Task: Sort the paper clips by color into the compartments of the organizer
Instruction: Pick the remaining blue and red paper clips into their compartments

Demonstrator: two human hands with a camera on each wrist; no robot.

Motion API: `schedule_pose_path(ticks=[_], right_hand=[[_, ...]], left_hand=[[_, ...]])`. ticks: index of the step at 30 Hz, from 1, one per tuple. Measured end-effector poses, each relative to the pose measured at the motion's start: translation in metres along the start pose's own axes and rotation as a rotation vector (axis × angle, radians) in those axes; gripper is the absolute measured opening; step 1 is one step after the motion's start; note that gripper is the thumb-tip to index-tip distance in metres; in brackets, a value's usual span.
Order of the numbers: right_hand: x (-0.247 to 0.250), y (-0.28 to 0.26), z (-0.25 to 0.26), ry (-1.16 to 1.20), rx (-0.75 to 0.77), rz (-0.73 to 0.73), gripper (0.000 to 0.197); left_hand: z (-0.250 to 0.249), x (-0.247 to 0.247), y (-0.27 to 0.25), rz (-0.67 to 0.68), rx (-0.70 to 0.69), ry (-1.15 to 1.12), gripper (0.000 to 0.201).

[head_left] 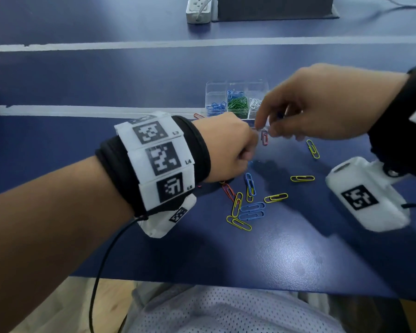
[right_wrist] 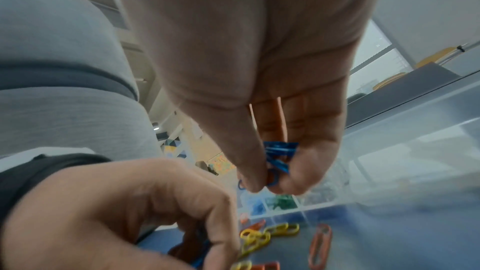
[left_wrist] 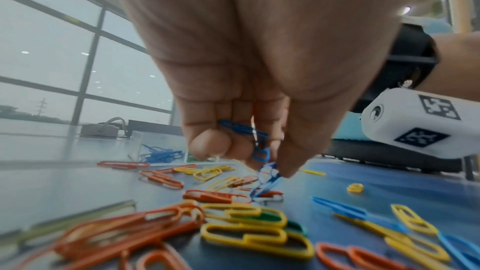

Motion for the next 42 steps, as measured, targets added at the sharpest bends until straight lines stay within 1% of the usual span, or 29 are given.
schedule_pose_path(ticks=[5,7,10,12,16,20,23,26,29,33,36,40,42], right_hand=[[0.014,0.038,-0.001,0.010,-0.117,-0.139,0.020],[0.017,0.053,0.000,-0.003,-0.148,-0.172,0.021],[0.021,0.073,0.000,0.010,-0.186,-0.178,0.022],[0.022,0.084,-0.001,0.008,-0.206,-0.173,0.019],[0.023,0.099,-0.002,-0.019,-0.227,-0.132,0.016],[0.024,0.106,-0.004,-0.027,-0.233,-0.101,0.023],[0.024,0.106,-0.002,-0.023,-0.227,-0.067,0.029],[0.025,0.102,0.002,-0.002,-0.216,-0.038,0.035],[0.024,0.100,0.002,0.017,-0.206,-0.063,0.034],[0.022,0.098,0.003,0.037,-0.202,-0.103,0.032],[0.019,0.095,0.003,0.045,-0.200,-0.135,0.030],[0.013,0.091,0.004,-0.007,-0.178,-0.160,0.031],[0.013,0.086,0.003,-0.004,-0.171,-0.175,0.032]], left_hand=[[0.022,0.022,0.009,-0.101,0.123,-0.043,0.012],[0.032,0.034,0.014,-0.137,0.163,-0.060,0.012],[0.044,0.045,0.021,-0.180,0.226,-0.118,0.015],[0.050,0.048,0.027,-0.203,0.267,-0.159,0.016],[0.055,0.048,0.038,-0.224,0.320,-0.190,0.011],[0.054,0.047,0.044,-0.203,0.333,-0.217,0.010],[0.052,0.047,0.045,-0.195,0.335,-0.189,0.015],[0.051,0.048,0.045,-0.222,0.341,-0.189,0.020],[0.051,0.049,0.046,-0.262,0.333,-0.197,0.025],[0.053,0.048,0.043,-0.316,0.317,-0.258,0.022],[0.055,0.047,0.039,-0.370,0.318,-0.275,0.025],[0.055,0.045,0.036,-0.306,0.304,-0.210,0.023],[0.055,0.045,0.033,-0.292,0.289,-0.214,0.021]])
Point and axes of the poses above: each hand's wrist, its own y-axis towards the middle knuckle, its own x-axis out of the back of the hand, z = x × y, the point moved 1 cm from there along y, towards the middle knuckle, and after that the axes turned 3 degrees about -y, right-handed, at the moved point
